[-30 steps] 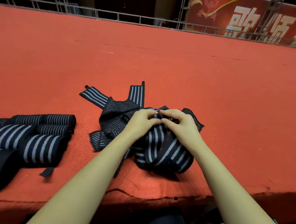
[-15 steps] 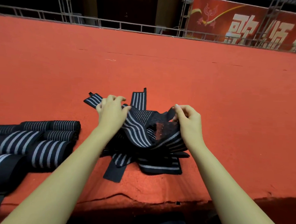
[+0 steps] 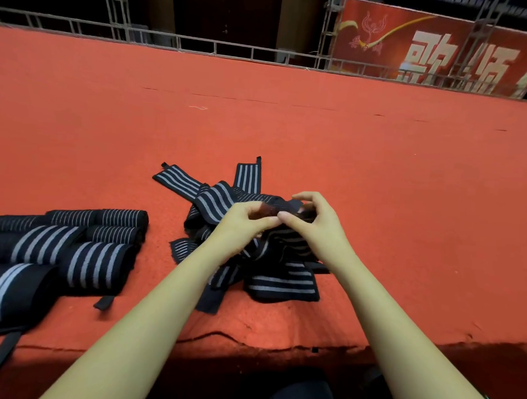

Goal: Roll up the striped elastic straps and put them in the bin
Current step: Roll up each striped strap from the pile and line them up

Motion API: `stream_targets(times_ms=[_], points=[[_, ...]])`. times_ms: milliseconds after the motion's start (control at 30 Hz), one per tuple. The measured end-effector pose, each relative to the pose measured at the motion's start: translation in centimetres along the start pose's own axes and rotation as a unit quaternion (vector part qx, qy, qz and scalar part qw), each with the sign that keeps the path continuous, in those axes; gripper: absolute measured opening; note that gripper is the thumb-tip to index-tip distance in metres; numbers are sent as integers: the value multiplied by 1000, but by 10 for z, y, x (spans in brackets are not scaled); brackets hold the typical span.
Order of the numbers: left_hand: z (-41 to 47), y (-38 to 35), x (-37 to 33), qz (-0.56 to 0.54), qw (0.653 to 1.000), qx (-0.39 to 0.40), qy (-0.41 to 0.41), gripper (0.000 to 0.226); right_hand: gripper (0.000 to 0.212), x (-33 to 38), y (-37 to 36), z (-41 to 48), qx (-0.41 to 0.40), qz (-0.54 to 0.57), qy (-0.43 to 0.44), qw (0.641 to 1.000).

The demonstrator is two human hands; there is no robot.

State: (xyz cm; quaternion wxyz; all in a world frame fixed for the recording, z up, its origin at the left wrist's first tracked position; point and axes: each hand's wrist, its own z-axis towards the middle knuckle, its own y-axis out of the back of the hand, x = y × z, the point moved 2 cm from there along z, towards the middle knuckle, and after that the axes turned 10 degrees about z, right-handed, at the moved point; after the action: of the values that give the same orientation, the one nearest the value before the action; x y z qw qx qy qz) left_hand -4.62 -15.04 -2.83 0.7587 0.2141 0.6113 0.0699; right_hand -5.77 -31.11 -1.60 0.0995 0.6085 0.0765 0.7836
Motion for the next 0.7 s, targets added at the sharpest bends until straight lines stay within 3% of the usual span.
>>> stream_targets(times_ms=[133,267,367,467,567,700], points=[[-4,3,1,14,999,-31,12,13,27,-1,1,-3,7,99,-138,985],[-7,6,-14,98,991,-87,-30,8,35,-1,-5,1,7,20,-219,976],[-6,23,-33,94,987,-127,-23,13,33,2,-1,-4,-18,-39,-149,988],[-8,33,-43,102,989,-103,-31,18,25,12,-4,-10,28,-45,-58,997],[-12,39,-52,71,987,-139,-44,20,19,28,-15,-14,62,-2,0,998],[-17,52,-66,-30,986,-154,-46,28,14,59,-16,-19,-4,134,9,991]])
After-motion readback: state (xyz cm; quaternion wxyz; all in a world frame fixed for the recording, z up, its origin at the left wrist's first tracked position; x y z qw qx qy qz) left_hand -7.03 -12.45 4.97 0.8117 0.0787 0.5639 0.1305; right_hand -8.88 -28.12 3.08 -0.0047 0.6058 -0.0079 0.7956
